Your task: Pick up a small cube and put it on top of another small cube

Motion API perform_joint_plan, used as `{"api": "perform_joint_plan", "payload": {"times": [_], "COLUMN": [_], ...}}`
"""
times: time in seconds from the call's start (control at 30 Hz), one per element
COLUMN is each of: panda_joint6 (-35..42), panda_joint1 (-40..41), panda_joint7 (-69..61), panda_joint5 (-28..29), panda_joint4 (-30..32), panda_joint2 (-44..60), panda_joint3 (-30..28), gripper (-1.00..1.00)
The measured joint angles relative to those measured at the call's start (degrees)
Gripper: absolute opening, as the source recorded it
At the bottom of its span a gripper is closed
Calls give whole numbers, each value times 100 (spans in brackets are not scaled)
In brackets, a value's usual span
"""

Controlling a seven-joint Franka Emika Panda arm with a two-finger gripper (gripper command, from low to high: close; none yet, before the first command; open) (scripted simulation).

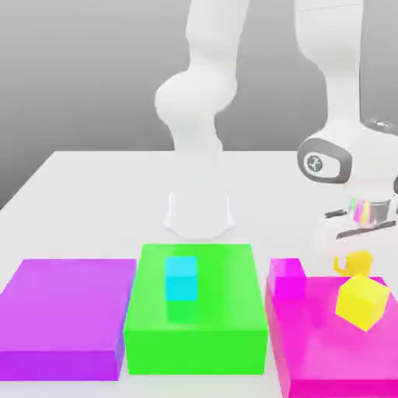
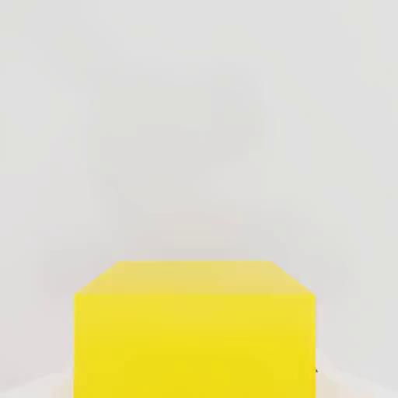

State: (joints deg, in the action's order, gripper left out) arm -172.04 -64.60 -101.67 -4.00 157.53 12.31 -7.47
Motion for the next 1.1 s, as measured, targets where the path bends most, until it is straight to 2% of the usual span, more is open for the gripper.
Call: {"api": "perform_joint_plan", "payload": {"times": [0.2,0.4,0.63,0.93,1.1], "panda_joint6": [391,707,946,1006,921], "panda_joint1": [-224,-263,-342,-35,-157], "panda_joint7": [312,450,442,329,363], "panda_joint5": [466,662,630,416,319], "panda_joint4": [-66,-77,-10,200,332], "panda_joint2": [-532,-944,-1227,-1235,-1088], "panda_joint3": [-331,-425,-519,-180,-192], "gripper": [-100,-100,-100,-100,-100]}}
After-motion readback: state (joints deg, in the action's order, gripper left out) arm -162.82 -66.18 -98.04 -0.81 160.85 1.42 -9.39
